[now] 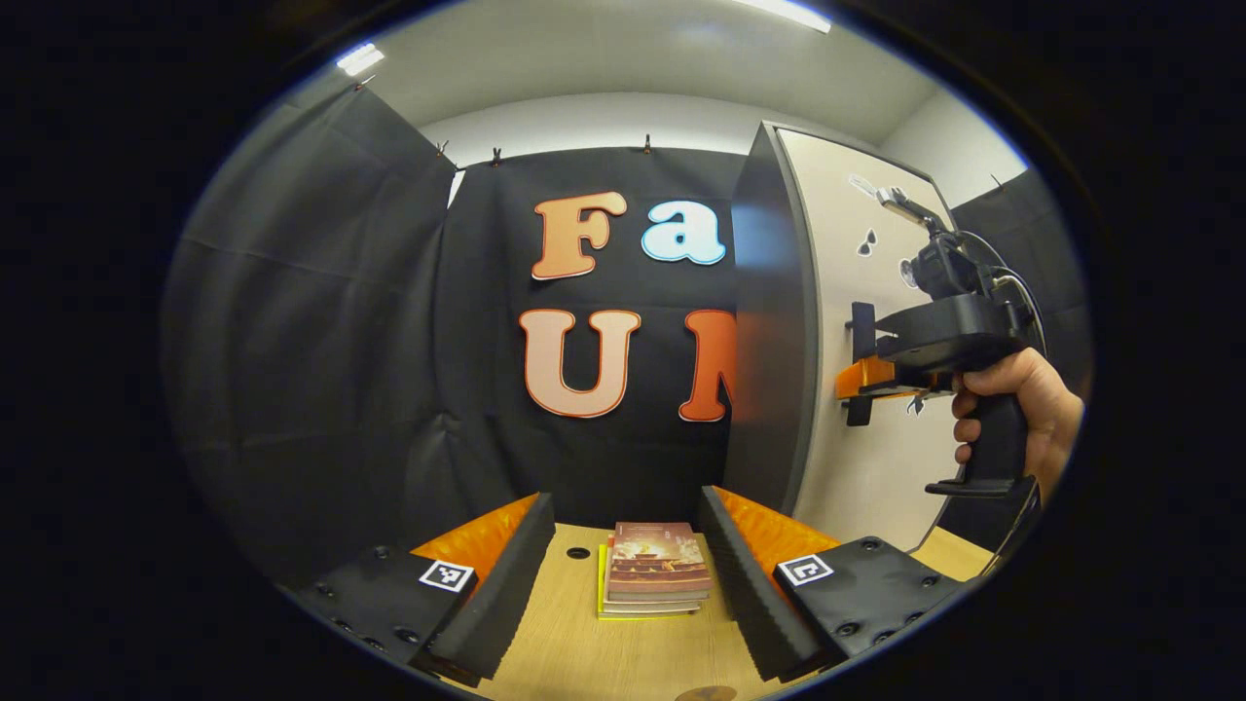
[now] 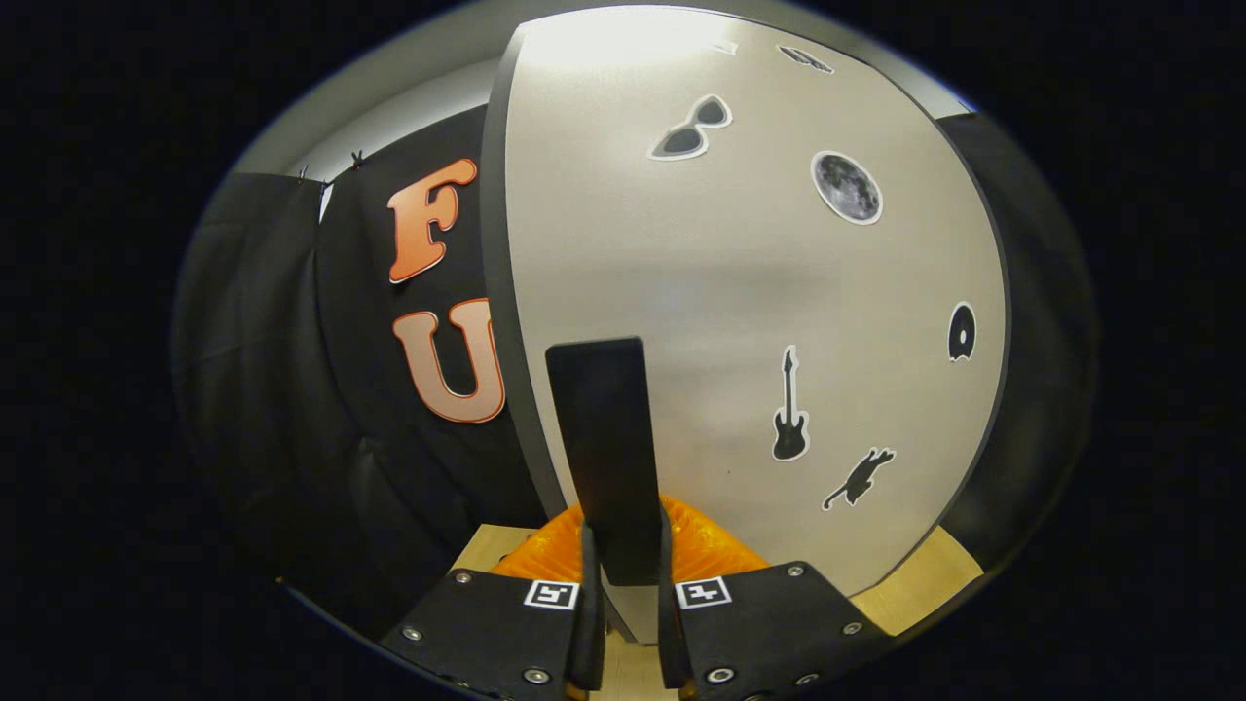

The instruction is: Open the cabinet door with the right hand, grasp the bottle in the cabinet with the left hand and place it on the coaster, then close the cabinet door with the right hand.

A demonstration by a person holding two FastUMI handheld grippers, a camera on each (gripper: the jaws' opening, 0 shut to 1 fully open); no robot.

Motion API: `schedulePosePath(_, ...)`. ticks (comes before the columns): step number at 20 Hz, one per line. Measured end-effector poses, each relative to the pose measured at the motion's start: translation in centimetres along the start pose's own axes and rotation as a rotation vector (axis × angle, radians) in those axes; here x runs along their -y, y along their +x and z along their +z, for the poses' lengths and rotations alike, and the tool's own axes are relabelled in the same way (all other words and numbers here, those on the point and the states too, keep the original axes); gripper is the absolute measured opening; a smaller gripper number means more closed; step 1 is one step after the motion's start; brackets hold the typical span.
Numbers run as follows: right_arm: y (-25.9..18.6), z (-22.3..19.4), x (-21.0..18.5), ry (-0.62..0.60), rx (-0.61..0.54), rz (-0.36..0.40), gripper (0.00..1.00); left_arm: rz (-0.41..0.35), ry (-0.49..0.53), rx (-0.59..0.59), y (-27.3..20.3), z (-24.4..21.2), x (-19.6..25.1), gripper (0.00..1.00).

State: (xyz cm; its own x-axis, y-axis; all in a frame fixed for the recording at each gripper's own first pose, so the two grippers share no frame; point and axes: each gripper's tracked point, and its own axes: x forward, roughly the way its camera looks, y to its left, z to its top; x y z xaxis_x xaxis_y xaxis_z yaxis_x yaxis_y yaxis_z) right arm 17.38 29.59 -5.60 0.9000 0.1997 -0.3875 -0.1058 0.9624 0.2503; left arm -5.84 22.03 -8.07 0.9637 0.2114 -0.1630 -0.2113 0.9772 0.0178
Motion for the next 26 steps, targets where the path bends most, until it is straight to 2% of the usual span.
schedulePosePath(2, -0.6, 0.0, -0.1, 0.005, 0.011, 0.019, 0.22, -0.011, -0.006, -0.008, 0.9, -0.7, 0.5, 0.96)
schedulePosePath(3, -1.0, 0.1, -0.1, 0.005, 0.014, 0.032, 0.22, -0.016, -0.004, -0.012, 1.4, -1.0, 0.8, 0.99)
schedulePosePath(6, -3.3, 0.7, -0.7, 0.003, 0.027, 0.061, 0.22, -0.046, 0.006, -0.033, 1.7, -1.9, 2.4, 0.96)
schedulePosePath(7, -3.7, 0.7, -0.4, -0.004, 0.027, 0.066, 0.22, -0.057, 0.008, -0.027, 1.4, -1.7, 3.1, 0.99)
schedulePosePath(15, -6.3, 1.0, 0.1, -0.018, 0.047, 0.141, 0.22, -0.114, 0.037, -0.009, 0.9, -0.8, 7.9, 0.98)
schedulePosePath(24, -9.5, 1.1, 1.6, 0.006, 0.071, 0.216, 0.22, -0.197, 0.078, 0.031, -0.1, 0.6, 15.2, 0.99)
schedulePosePath(26, -10.1, 1.1, 2.0, 0.016, 0.084, 0.229, 0.22, -0.223, 0.084, 0.045, -0.5, 1.1, 17.1, 0.96)
